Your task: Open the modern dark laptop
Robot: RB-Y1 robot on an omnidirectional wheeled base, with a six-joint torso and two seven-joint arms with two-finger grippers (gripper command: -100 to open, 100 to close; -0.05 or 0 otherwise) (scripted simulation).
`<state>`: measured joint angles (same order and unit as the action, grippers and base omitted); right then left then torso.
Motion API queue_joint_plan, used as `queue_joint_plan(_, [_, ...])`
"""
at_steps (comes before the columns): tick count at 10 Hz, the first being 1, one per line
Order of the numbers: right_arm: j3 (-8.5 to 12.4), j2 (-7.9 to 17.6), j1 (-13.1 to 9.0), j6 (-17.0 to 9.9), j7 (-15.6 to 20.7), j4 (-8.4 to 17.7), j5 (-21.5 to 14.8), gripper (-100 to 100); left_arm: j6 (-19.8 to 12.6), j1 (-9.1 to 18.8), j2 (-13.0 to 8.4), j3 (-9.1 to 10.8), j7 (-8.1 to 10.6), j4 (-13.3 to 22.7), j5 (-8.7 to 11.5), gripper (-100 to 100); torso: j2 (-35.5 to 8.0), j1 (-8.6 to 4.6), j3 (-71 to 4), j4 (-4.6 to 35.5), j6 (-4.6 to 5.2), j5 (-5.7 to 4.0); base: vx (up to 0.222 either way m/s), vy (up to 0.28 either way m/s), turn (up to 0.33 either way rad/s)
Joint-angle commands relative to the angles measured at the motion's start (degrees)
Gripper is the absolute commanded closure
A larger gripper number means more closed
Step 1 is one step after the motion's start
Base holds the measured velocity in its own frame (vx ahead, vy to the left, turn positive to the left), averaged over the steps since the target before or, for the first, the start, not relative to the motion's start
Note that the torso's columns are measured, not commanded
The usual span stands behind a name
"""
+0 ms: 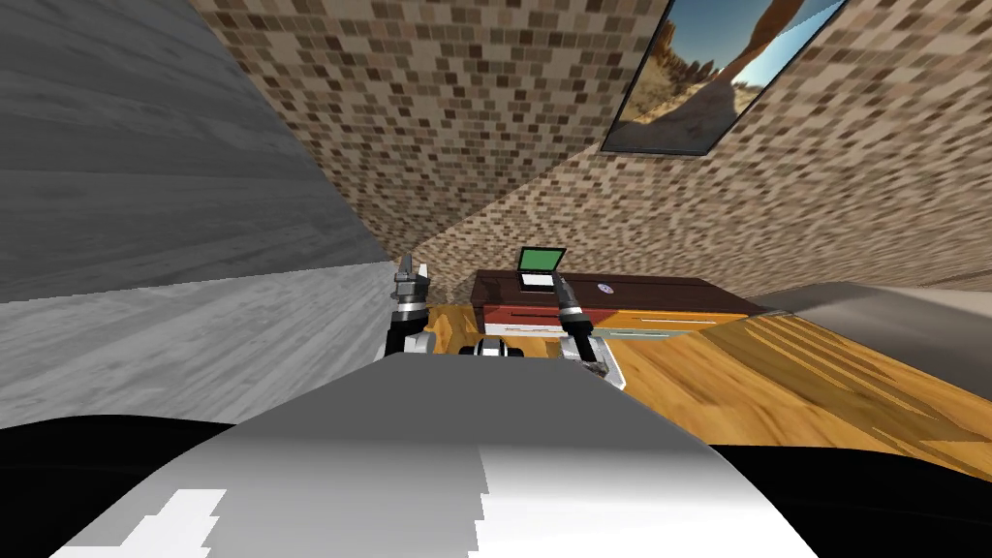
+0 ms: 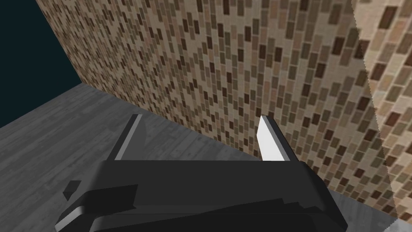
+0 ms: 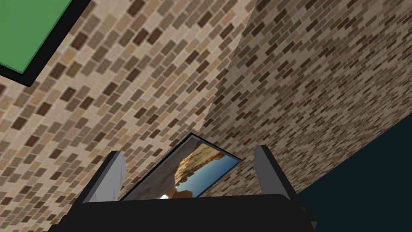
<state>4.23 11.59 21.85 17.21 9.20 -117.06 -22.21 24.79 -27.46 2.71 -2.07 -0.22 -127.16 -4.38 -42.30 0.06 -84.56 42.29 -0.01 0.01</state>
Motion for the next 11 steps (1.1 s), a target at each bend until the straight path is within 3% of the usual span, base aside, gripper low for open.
queue_joint_plan(1, [1.8, 0.4, -1.9, -1.8, 3.0, 3.2, -4.0, -100, 0.0, 0.0, 0.0, 0.00, 0.00, 0.0, 0.0, 0, 0.0, -0.05, 0.0, 0.0, 0.02, -0.01, -0.025, 0.045, 0.139])
queue_joint_plan(11, [6.8, 0.7, -6.7, -8.4, 12.4, 10.9, -17.3, -100, 0.0, 0.0, 0.0, 0.00, 0.00, 0.0, 0.0, 0, 0.0, 0.01, 0.0, 0.0, -0.01, 0.01, -0.016, 0.040, 0.128])
